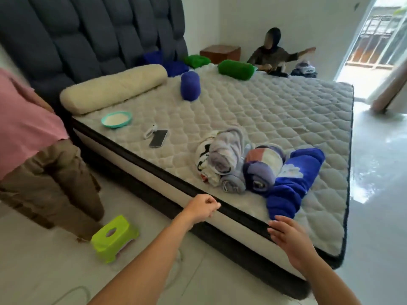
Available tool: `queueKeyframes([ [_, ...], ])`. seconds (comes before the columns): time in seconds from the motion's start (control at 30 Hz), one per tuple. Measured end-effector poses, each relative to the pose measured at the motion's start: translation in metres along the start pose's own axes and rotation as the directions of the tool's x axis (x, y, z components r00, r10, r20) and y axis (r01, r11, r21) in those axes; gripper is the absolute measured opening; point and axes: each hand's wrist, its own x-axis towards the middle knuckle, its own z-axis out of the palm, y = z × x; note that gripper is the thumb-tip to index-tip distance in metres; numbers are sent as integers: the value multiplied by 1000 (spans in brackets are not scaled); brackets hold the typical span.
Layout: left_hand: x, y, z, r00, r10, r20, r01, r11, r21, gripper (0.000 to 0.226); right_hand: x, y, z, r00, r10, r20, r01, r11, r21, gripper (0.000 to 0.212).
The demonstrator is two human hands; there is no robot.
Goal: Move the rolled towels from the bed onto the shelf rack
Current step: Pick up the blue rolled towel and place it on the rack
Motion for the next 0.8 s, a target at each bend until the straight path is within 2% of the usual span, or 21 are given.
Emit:
queueKeyframes([
  [0.07, 31, 24, 17, 998, 35, 61, -37, 999, 32, 13, 23, -15, -9, 1000, -1, -12, 2, 998, 67, 15],
  [0.23, 111, 79, 57, 970, 91, 226, -135, 973, 187, 12, 69, -17, -27, 988, 111, -111, -77, 959, 273, 13],
  [0.33, 164, 107, 84, 942, 112, 316, -202, 942, 269, 16, 93, -7, -33, 966, 194, -171, -135, 943, 306, 17],
  [0.53, 249, 163, 130, 884, 171, 435, -337, 879, 339, 9, 136, 6, -34, 886, 359, -294, -264, 911, 318, 46],
  [0.63, 279, 186, 146, 868, 190, 459, -403, 810, 426, 24, 152, 4, -29, 859, 407, -309, -302, 892, 336, 52],
  [0.8, 321, 207, 182, 846, 182, 501, -443, 763, 471, 53, 180, 1, -27, 845, 368, -389, -275, 921, 275, 66],
])
